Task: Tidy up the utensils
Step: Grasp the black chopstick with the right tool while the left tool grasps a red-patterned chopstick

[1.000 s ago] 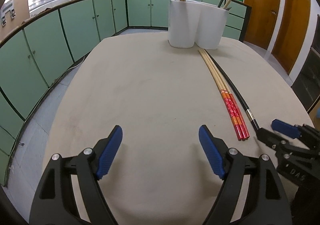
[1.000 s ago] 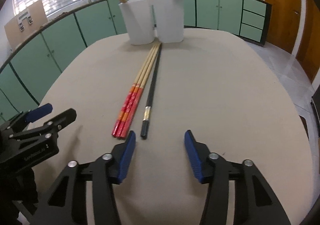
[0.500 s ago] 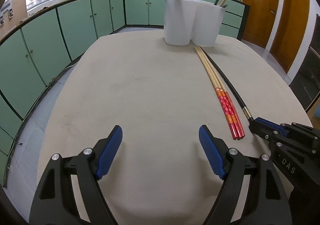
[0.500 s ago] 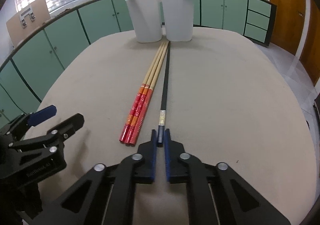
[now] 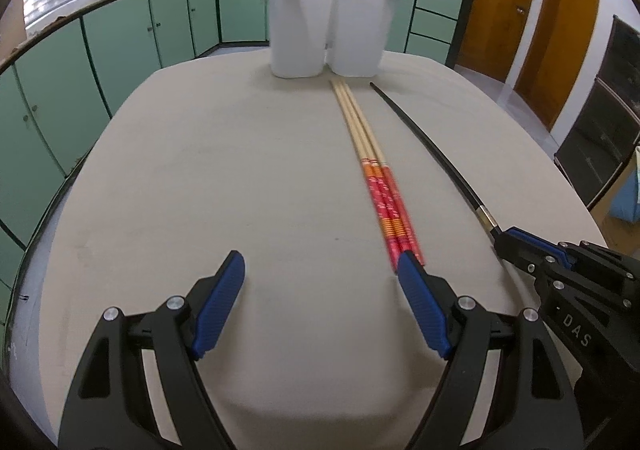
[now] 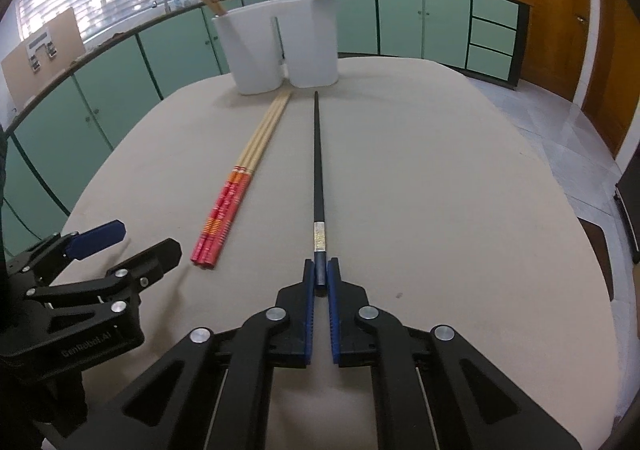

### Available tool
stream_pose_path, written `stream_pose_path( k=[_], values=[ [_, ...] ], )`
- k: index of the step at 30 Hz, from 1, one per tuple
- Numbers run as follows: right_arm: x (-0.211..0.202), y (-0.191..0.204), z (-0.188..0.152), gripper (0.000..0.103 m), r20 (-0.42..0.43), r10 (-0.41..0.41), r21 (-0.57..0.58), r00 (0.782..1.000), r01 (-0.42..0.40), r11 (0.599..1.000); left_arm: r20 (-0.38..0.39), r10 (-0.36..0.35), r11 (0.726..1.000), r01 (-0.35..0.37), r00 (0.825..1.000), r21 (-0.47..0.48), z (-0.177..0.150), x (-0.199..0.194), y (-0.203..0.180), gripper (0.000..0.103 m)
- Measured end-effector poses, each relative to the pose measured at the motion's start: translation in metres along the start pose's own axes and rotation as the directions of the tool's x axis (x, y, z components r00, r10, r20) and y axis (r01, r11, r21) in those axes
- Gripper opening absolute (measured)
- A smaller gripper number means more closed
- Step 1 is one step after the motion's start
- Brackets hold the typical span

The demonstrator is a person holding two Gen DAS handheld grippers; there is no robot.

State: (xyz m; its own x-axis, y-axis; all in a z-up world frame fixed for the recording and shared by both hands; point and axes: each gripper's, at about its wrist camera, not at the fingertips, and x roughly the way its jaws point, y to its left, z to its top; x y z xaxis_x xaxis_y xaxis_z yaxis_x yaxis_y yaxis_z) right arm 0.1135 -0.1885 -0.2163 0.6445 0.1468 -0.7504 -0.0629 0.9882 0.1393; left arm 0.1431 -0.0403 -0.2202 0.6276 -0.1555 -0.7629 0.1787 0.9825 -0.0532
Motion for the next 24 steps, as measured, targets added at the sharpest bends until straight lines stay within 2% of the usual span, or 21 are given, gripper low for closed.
stream_pose_path(
  k=[11,18,24],
  values=[
    [0.0019,-0.0039,0.0012,0.006,-0.002,0.013,0.009,1.0,-0.013,1.0,-0.034,0.02,1.0,-0.02,0.999,0.011,0.0017,0.0087,-0.0071,0.077],
    [0.0033,-0.0041,0.0011,0.006,-0.005,0.02,0.008,1.0,-0.02,1.0,-0.031,0.059,0.998,-0.059,0.998,0.003,-0.0007,0.0035,-0.0024,0.075],
    [0.0044,-0.0065,0.0009,0.007,-0.009,0.037,0.019,0.999,-0.036,0.999,-0.034,0.03,0.999,-0.029,0.999,0.017,0.0027,0.0079,-0.0083,0.06]
  ],
)
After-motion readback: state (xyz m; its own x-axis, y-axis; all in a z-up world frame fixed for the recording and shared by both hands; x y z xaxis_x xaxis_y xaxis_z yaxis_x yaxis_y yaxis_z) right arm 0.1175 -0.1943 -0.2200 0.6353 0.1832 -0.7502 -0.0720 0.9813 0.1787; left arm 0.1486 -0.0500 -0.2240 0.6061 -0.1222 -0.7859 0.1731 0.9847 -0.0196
